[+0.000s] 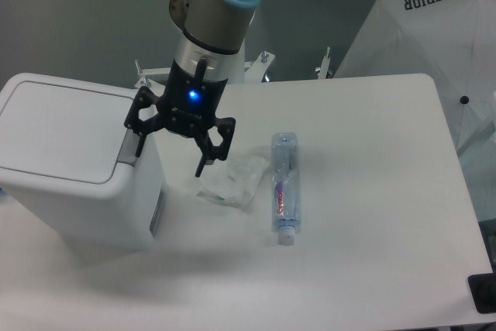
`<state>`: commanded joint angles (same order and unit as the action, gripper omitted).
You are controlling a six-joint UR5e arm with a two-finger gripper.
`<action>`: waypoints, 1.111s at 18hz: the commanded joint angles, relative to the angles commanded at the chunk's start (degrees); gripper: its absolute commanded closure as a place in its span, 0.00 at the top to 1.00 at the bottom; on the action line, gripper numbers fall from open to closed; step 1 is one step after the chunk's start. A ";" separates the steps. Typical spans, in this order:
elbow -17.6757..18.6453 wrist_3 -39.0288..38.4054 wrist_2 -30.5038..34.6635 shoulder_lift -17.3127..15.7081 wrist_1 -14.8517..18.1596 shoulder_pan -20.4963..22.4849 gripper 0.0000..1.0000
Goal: Open the trash can
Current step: 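Press the gripper finger on the bin lid edge to flip it open, then withdraw the gripper from the open bin back above the water bottle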
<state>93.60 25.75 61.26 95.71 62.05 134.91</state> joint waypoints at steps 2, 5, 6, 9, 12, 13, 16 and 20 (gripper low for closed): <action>0.26 -0.09 -0.09 -0.17 0.00 0.09 1.00; 0.35 0.00 -0.17 -0.44 0.00 0.09 1.00; 0.35 0.00 -0.09 -0.44 0.00 0.09 1.00; 0.88 0.09 -0.09 -0.35 0.00 0.00 1.00; 0.88 0.17 0.00 -0.18 0.00 -0.18 1.00; 0.88 0.18 0.00 0.00 0.00 -0.18 1.00; 0.70 0.18 0.00 0.09 0.00 -0.18 1.00; -0.70 0.00 -0.09 0.26 -0.09 -0.18 1.00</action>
<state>92.90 25.75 61.17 95.98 61.96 134.74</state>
